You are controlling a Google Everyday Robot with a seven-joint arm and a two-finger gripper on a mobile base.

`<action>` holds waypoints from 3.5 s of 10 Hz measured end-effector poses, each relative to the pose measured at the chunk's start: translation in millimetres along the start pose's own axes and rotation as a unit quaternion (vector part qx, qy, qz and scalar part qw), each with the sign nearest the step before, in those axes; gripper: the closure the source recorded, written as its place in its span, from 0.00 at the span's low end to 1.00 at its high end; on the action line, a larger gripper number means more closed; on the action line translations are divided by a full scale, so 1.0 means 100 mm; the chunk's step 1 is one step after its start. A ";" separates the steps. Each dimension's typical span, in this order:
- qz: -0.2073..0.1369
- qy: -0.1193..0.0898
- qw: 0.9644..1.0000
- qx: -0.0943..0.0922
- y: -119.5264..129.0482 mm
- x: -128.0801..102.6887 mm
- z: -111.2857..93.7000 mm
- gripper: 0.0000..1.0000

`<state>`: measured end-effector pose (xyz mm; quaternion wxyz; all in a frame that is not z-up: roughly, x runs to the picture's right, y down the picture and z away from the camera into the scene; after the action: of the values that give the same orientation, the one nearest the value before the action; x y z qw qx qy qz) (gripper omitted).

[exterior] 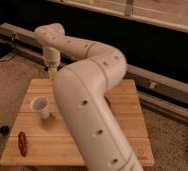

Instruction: Place the bottle in the ceramic bowl

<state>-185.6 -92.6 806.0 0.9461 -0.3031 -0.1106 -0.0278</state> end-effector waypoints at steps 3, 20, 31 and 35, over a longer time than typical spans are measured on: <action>0.022 -0.009 0.999 0.033 0.08 0.58 -0.66 1.00; 0.116 0.022 0.990 -0.080 1.33 1.73 0.05 0.20; 0.119 0.038 0.989 -0.078 1.23 1.74 0.02 0.20; 0.120 0.037 0.989 -0.073 1.22 1.73 0.00 0.20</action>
<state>-2.5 9.5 776.0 0.9215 -0.3809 -0.0363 0.0672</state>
